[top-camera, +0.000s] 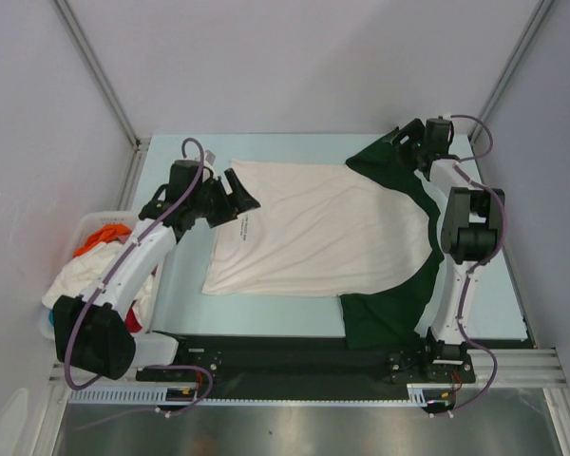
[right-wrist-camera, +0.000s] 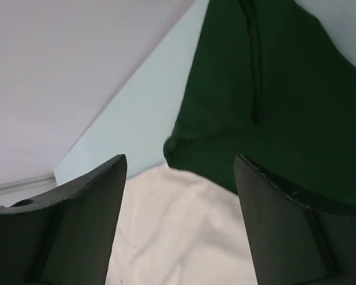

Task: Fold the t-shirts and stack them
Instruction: Flatten the tshirt out

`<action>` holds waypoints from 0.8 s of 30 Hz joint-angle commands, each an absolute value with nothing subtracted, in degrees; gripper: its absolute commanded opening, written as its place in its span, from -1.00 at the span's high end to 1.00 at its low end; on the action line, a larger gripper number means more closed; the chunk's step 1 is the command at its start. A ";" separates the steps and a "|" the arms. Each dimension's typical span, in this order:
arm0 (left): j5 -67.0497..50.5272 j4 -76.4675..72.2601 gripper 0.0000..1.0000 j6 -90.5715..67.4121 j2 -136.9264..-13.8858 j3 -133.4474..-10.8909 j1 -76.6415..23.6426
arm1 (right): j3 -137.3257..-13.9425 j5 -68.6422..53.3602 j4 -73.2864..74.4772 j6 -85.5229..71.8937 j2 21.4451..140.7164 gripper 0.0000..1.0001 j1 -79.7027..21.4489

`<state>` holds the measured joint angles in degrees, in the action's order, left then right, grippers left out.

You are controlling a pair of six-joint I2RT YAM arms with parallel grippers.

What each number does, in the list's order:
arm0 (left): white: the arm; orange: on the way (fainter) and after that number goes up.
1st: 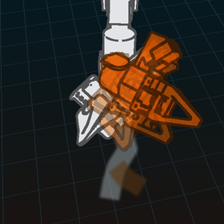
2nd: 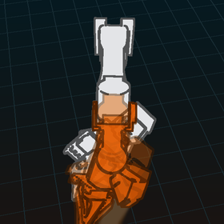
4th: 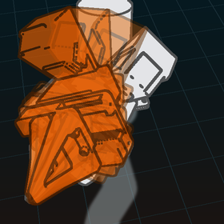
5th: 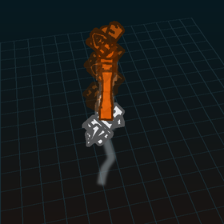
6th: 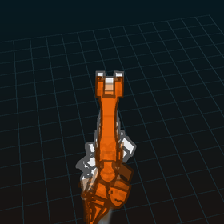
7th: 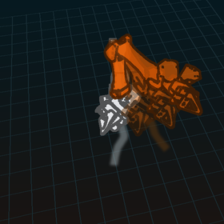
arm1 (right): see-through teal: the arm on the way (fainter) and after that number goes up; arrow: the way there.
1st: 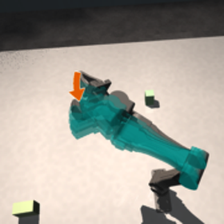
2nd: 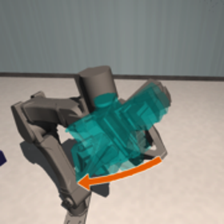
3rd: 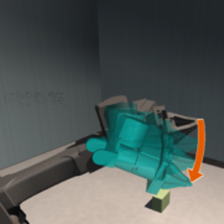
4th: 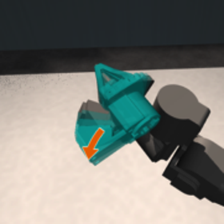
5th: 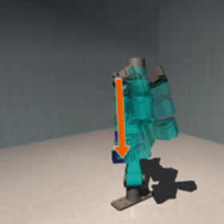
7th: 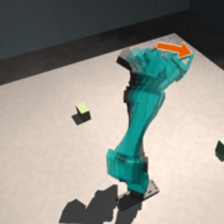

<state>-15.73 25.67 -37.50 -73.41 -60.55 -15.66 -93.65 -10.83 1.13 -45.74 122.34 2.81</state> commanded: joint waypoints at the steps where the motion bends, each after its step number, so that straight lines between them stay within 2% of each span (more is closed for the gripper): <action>1: -20.74 29.52 -0.66 -36.83 -74.79 -67.13 -16.08 | -101.50 -17.14 -1.59 -51.24 128.48 -0.56 3.43; 4: -20.57 31.02 -0.63 -36.12 -76.37 -68.99 -16.08 | -105.99 -17.93 1.74 -53.61 133.05 -0.36 3.16; 10: -23.03 30.50 -0.51 -37.97 -80.06 -68.47 -16.08 | -105.65 -18.98 0.88 -57.13 136.32 -0.31 2.81; 15: -22.94 31.20 -0.50 -37.00 -80.33 -68.82 -16.08 | -102.84 -18.45 -0.60 -56.34 136.32 -0.28 3.95; 18: -23.20 31.55 -0.50 -37.18 -80.51 -68.91 -16.08 | -102.92 -19.60 -2.37 -57.22 137.72 -0.20 4.57; 20: -23.03 31.47 -0.50 -37.18 -80.60 -68.99 -16.08 | -102.92 -20.12 -4.12 -57.30 138.42 -0.07 4.92; 24: -22.67 31.81 -0.49 -37.00 -80.95 -69.26 -16.08 | -103.97 -21.62 -4.75 -59.06 140.36 -0.02 5.19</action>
<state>-21.69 31.51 -37.47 -81.34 -67.09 -15.81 -102.96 -19.68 -2.20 -57.43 138.63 4.82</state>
